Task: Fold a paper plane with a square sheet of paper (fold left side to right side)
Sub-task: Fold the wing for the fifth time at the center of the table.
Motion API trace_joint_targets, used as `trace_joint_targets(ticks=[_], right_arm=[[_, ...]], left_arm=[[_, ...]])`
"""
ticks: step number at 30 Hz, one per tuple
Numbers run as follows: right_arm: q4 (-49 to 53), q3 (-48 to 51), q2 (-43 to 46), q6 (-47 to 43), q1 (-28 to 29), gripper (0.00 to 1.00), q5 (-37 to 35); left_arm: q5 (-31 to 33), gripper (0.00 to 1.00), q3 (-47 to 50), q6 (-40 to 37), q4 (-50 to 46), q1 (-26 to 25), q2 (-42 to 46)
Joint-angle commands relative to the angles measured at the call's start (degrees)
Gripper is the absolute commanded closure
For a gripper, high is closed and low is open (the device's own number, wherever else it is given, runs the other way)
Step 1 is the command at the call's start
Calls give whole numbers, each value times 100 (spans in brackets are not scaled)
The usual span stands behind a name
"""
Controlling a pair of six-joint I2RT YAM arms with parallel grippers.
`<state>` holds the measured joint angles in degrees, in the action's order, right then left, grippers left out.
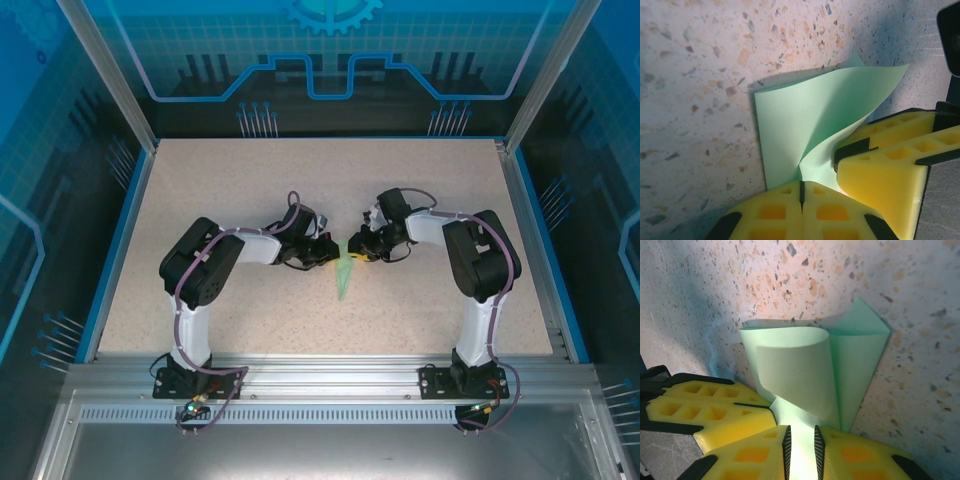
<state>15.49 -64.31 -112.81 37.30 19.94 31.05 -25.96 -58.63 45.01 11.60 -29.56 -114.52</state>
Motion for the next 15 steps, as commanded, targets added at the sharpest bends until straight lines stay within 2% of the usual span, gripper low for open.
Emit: trace_joint_targets(ticks=[1,5,10,15], right_arm=[[486,-91,-223,-111,35,77,-254],[663,-91,-327,-135,41,77,-408],[807,-86,-402,-151,42,77,-603],[788,-81,-426,-126,45,77,-636]], left_arm=[[187,93,-78,-84,-289,36,-257],[213,87,-61,-230,-385,45,-7],[309,72,45,-442,-673,88,657],[383,68,553,-580,-739,57,1649]])
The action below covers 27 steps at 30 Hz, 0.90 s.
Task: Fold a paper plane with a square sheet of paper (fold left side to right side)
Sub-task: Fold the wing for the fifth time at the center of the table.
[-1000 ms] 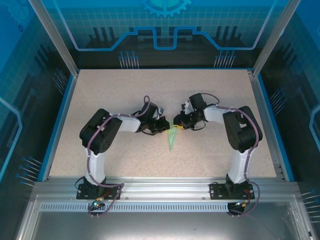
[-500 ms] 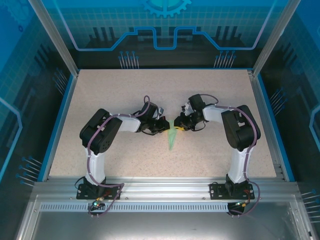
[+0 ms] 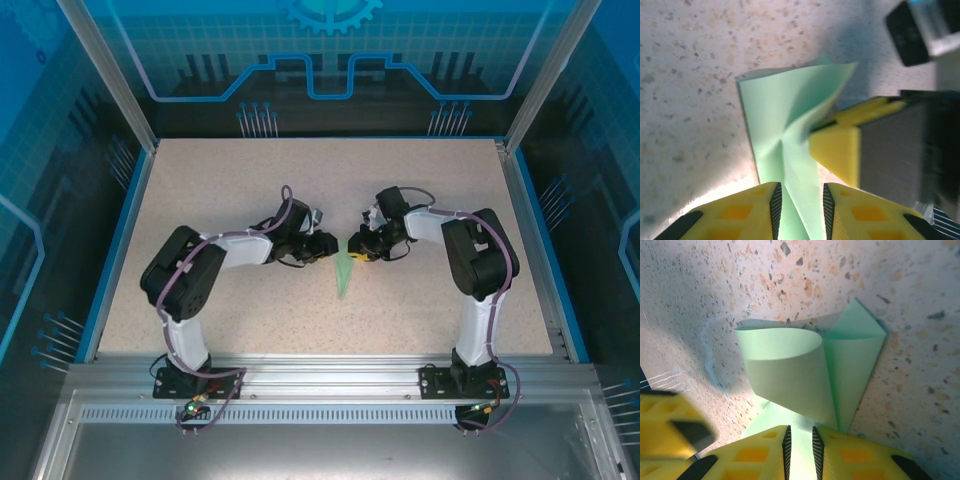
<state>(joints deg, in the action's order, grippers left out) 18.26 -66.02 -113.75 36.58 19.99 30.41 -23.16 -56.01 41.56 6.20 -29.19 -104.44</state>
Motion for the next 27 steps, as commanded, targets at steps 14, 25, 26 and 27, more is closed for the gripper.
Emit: trace_joint_targets(ticks=[14,25,26,27], right_arm=[[494,116,-314,-44,58,77,-587],[512,98,-349,-63,59,77,-589],[512,97,-354,-67,60,77,-585],[512,98,-357,-72,59,77,-580]], left_arm=[[-441,74,386,-38,519,-1073,428],[-267,76,307,62,373,-1148,-177],[-246,76,350,84,387,-1150,-182],[-241,76,385,102,395,-1149,-182]])
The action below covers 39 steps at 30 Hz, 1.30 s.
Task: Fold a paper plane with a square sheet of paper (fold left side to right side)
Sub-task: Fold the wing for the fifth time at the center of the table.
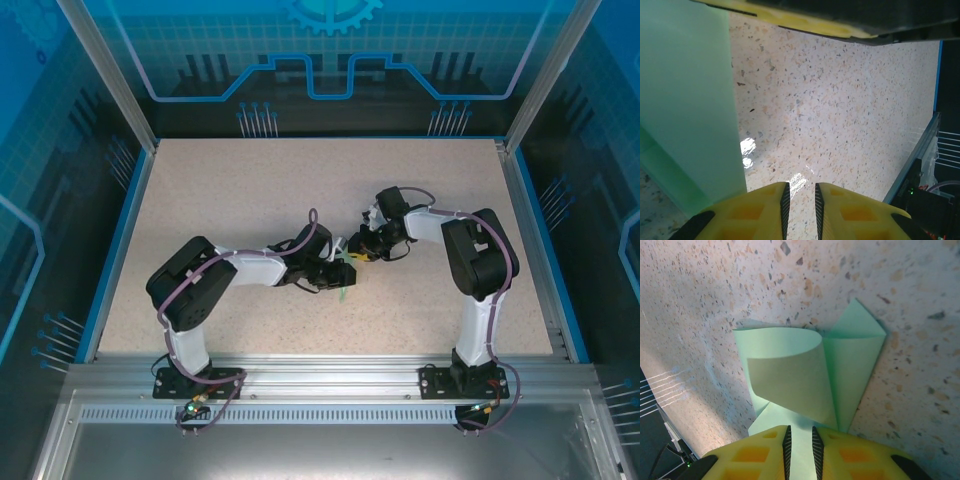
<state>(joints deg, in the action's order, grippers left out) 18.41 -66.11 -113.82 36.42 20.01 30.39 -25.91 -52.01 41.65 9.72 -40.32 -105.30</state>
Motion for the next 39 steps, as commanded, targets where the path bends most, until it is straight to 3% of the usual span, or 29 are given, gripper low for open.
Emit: trace_joint_targets(ticks=[1,39], right_arm=[[496,105,-352,-46,58,77,-584],[672,-2,-387,-101,60,77,-658]], left_arm=[[38,76,14,89,35,-30,-97],[335,78,472,-141,-567,-200,-81]])
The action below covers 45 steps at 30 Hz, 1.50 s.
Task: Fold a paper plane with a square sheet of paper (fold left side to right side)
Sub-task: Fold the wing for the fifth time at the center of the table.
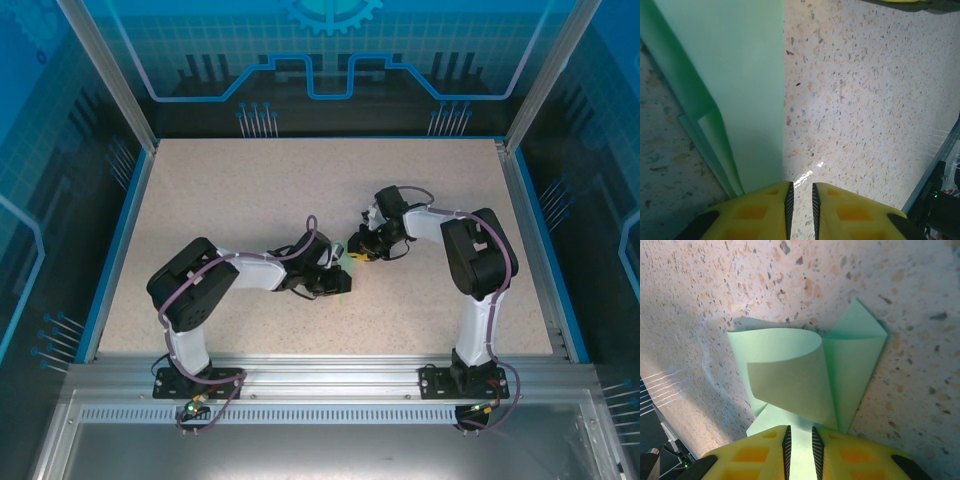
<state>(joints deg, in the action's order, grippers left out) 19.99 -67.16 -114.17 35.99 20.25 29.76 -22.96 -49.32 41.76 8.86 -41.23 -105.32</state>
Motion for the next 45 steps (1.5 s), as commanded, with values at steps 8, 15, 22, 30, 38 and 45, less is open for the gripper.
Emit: trace_joint_targets(ticks=[8,15,22,30,38,45], right_arm=[[555,101,-339,-55,33,77,-630],[581,91,-360,-66,38,77,-636],[598,89,-378,-74,29,77,-629],[603,97,-379,-83,36,77,-625],[614,97,-343,-83,35,77,-620],[587,102,-343,-69,44,77,-612]], left_arm=[[223,80,240,-392,-960,-269,32],[300,81,553,-353,-1063,-576,209],[430,81,945,-159,-1006,-849,520],[525,82,1135,-54,-1021,-908,848],[438,81,993,-96,-1064,-636,1791],[190,80,386,-327,-1021,-199,1498]])
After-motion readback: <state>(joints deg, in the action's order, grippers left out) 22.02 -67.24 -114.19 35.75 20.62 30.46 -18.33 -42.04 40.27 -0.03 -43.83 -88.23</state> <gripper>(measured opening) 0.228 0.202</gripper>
